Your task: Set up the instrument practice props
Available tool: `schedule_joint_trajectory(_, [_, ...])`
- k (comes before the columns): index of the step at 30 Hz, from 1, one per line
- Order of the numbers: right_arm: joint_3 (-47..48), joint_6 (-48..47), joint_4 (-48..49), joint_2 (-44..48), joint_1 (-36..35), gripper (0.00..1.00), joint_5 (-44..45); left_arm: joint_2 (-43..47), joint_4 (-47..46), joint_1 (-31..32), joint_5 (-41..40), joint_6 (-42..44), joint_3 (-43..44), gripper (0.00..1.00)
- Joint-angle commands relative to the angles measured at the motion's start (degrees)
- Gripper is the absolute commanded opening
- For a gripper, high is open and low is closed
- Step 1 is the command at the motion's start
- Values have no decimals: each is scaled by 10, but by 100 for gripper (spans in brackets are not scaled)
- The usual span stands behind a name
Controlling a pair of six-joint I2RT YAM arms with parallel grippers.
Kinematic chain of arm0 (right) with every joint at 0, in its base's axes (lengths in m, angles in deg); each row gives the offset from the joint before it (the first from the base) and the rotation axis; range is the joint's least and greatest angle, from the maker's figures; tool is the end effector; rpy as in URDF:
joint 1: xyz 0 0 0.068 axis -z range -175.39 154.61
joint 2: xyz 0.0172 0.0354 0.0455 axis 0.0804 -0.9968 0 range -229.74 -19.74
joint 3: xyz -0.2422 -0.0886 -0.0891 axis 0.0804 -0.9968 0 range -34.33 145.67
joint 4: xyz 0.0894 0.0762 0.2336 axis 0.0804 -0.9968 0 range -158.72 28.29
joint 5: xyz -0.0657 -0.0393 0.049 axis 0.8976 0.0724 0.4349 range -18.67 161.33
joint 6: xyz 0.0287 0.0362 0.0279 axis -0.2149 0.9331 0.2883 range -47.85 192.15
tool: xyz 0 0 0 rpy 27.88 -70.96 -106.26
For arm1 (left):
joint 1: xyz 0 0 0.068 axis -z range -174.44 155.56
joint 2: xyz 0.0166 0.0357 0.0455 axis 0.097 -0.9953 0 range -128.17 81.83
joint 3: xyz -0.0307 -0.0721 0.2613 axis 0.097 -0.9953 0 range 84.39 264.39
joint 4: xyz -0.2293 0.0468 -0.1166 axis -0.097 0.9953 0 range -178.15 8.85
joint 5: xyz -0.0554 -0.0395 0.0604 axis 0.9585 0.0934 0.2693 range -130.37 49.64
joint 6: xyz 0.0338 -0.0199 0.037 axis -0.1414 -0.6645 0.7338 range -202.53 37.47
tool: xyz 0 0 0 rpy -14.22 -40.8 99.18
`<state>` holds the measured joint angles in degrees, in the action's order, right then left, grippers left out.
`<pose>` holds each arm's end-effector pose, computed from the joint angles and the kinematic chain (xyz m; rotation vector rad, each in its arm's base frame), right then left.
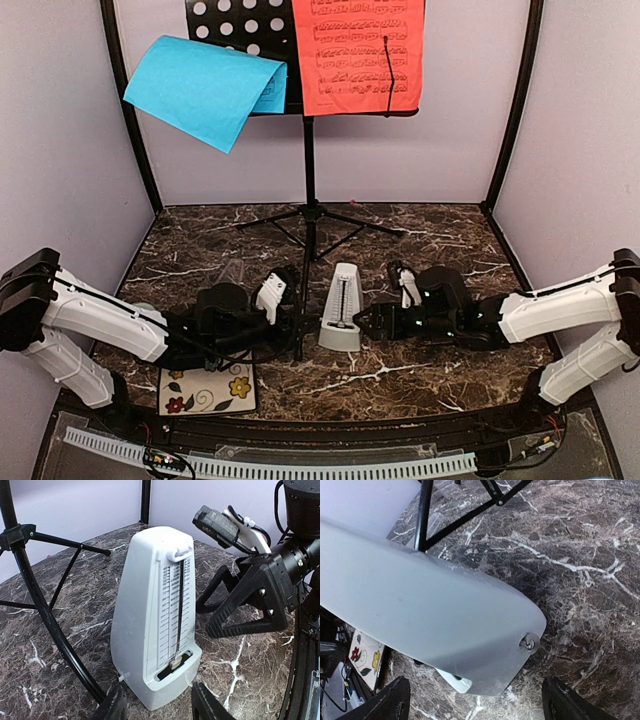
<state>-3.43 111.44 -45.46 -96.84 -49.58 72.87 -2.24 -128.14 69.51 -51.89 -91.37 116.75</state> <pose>0.1582 0.2175 0.1808 -0.2734 2.2245 0.9224 0.1374 -0.2648 0.1988 0.7114 1.6878 -0.7329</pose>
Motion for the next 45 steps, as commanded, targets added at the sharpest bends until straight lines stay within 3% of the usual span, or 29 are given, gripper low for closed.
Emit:
schedule_joint_trajectory(1, [14, -2, 2, -23, -13, 91, 28, 16, 0, -4, -2, 3, -4, 46])
schedule_joint_trajectory(15, [30, -13, -45, -49, 7, 88, 83, 22, 4, -4, 0, 14, -1, 45])
schedule_joint_trajectory(28, [51, -47, -49, -50, 40, 88, 58, 23, 5, -4, 2, 16, 0, 46])
schedule_joint_trajectory(36, [12, -70, 5, 13, 36, 90, -22, 20, 5, -7, 3, 19, 1, 46])
schedule_joint_trajectory(45, [65, -89, 6, 0, 14, 90, -17, 17, 8, -7, 13, 18, 9, 45])
